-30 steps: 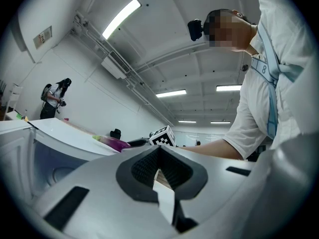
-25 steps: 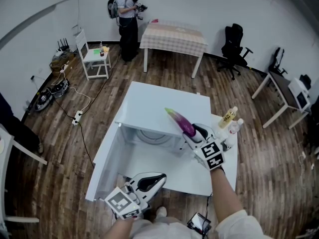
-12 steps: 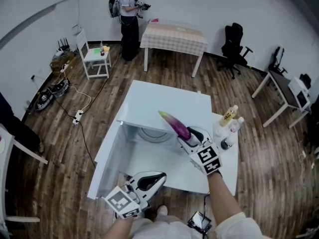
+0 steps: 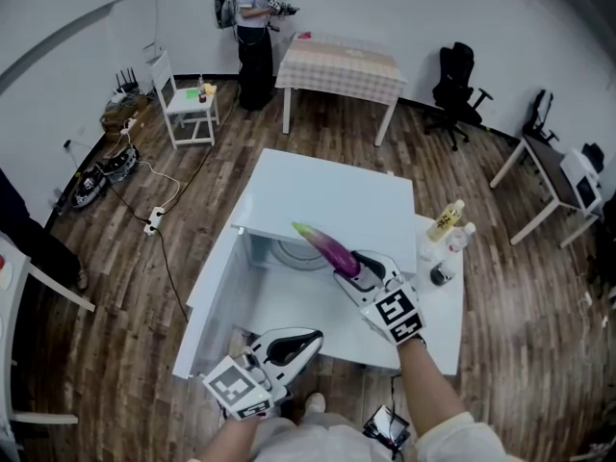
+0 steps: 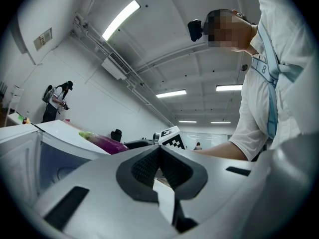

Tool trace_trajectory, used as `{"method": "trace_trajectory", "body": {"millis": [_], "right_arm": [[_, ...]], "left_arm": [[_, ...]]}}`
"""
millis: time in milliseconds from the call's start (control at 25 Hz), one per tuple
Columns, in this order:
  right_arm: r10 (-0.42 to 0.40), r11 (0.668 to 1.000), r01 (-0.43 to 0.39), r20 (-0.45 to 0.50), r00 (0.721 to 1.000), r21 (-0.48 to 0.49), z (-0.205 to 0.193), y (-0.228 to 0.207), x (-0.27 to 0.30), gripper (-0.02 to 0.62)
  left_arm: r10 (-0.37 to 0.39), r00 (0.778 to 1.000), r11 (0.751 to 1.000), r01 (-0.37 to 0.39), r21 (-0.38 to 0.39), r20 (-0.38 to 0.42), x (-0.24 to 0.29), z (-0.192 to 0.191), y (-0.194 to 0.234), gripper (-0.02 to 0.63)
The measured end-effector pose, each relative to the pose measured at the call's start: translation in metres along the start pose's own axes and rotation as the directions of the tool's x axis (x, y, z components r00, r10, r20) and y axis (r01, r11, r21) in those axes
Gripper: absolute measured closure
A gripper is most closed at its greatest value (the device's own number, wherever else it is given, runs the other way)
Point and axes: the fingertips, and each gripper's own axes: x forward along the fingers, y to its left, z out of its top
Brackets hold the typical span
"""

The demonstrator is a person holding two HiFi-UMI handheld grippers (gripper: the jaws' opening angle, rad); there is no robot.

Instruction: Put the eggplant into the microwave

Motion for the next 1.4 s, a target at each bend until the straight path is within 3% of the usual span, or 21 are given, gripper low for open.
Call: {"method": "trace_trajectory", "body": {"millis": [560,1400], "right_arm": [[0.088,0.996,-0.088,0.007,0.996,-0.003,-0.007,0.035,0.01,0.37],[0.122,0.99,-0.118,-0.042,0.992,0.08,-0.047,0.054,0.043,0.37]], "left_arm": [[0.017,1.0,1.0,-0.017,-0.002,-0.007,-0.008,-0.004,0.002,0.606],[0.044,0.998,0.999,-0.045,-0.017,-0.033,-0.012,-0.018,0.022,0.606]]}}
